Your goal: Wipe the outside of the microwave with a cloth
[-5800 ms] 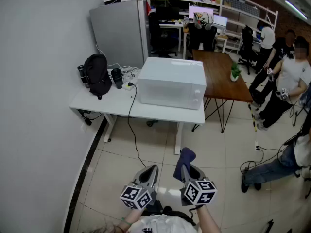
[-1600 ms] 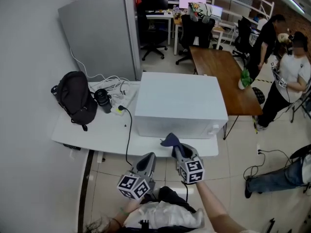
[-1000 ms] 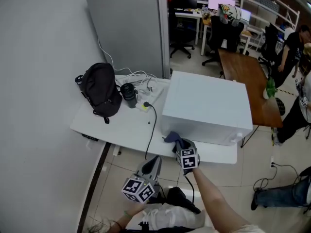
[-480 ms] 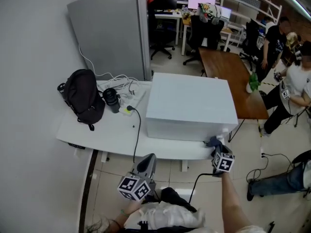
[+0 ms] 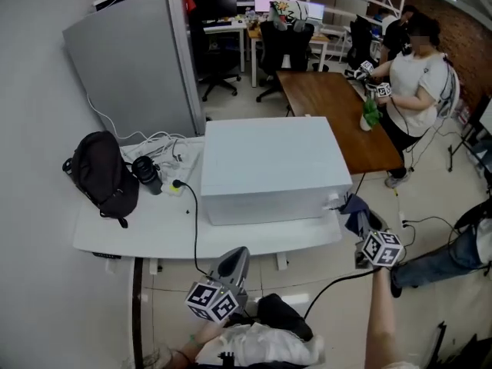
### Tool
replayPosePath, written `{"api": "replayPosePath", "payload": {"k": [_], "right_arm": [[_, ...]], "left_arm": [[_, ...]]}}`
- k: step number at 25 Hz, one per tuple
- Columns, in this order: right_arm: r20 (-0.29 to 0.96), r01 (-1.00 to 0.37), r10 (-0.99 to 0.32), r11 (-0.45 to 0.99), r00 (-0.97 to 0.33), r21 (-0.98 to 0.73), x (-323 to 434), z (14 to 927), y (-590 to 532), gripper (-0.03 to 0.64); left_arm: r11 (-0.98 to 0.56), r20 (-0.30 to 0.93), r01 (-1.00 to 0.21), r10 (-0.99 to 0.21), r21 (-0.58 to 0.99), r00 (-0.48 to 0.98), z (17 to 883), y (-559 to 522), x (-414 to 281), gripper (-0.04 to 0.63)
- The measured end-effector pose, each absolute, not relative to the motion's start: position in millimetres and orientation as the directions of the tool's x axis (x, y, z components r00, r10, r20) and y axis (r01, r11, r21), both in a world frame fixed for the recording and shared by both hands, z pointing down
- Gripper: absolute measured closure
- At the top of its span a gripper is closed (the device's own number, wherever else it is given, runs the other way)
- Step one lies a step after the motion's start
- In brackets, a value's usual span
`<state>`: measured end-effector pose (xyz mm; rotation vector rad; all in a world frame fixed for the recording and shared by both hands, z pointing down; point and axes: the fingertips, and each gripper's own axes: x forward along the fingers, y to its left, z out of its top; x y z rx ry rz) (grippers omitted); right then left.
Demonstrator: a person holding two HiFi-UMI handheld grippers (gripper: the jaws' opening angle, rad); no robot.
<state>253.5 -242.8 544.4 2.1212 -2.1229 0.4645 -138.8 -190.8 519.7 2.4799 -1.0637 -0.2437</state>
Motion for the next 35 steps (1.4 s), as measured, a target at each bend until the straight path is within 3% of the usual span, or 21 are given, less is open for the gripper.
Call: {"api": "replayPosePath", "payload": {"k": [6,11,17,24,28,35], "right_arm": [[0.185,-0.997,-0.983,-0.001,-0.013,-0.078,333.7,480.8,-282.9,0.545],[0.165,-0.992,-0.982,0.081,-0.097,-0.100,373.6,469.7,-364.7,0.545],[0.202,-0.968,-0.949,0.225,-0.243,-0.106,363.9,473.4,-471.9,0.545],[0.283,-0.938,-0.895,0.321,-0.345,-0.127,314.1,511.0,-558.1,0.545],[0.309,-0.902,-0.848,0.401,-0.432,-0.161,284.8,525.8,-549.7,0.545],[0.249,-0.816,-0.778,0.536,-0.577,-0.218,267.6,529.3,-436.1,0.545]], "left_arm": [[-0.655,-0.032,-0.621,-0.698,0.431,0.715,505.4,-220.4,-68.4,0.609],[-0.646,-0.065,-0.637,-0.722,0.421,0.689,494.5,-247.3,7.6,0.609],[-0.614,-0.047,-0.673,-0.752,0.411,0.657,493.3,-245.8,64.3,0.609],[-0.521,-0.013,-0.756,-0.827,0.397,0.563,500.7,-254.2,54.2,0.609],[-0.500,-0.013,-0.767,-0.841,0.403,0.541,502.2,-258.9,52.3,0.609],[-0.515,-0.011,-0.759,-0.830,0.398,0.557,502.1,-273.8,53.8,0.609]]}}
